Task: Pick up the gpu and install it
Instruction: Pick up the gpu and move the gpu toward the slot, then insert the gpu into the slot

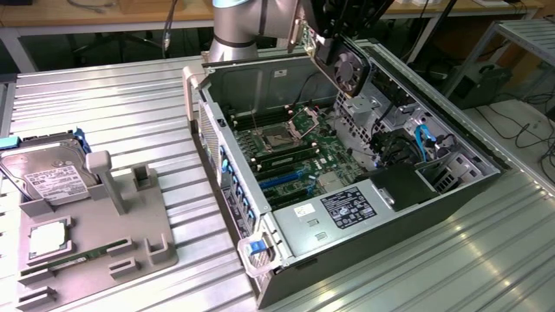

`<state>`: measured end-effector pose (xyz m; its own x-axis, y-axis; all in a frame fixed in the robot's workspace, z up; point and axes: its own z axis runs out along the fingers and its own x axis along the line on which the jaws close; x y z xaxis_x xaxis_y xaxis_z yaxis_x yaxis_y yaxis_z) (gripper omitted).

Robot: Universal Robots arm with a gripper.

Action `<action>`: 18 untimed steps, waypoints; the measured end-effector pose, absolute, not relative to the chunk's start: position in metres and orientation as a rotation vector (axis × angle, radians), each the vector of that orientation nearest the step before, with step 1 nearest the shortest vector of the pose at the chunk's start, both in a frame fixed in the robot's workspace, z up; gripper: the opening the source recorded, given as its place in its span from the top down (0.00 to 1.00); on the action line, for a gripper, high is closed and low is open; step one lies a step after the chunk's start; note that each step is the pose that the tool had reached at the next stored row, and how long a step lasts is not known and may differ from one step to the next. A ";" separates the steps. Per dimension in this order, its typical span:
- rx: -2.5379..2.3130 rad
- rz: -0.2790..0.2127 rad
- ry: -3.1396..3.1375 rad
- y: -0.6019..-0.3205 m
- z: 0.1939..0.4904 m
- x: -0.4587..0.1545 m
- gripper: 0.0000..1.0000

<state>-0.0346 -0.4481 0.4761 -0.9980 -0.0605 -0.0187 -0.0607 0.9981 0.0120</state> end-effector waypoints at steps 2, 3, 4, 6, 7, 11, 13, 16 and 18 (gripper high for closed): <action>-0.092 0.020 3.122 -0.448 0.476 -0.030 0.72; -0.084 0.019 3.122 -0.447 0.476 -0.026 0.72; -0.072 0.019 3.122 -0.447 0.476 -0.024 0.72; -0.062 0.019 3.122 -0.446 0.476 -0.023 0.72; -0.062 0.019 3.122 -0.446 0.476 -0.023 0.72; -0.091 0.019 3.122 -0.446 0.476 -0.022 0.72; -0.151 0.019 3.120 -0.446 0.476 -0.022 0.72; -0.227 0.020 3.115 -0.446 0.476 -0.022 0.72; -0.258 0.020 3.113 -0.446 0.476 -0.022 0.72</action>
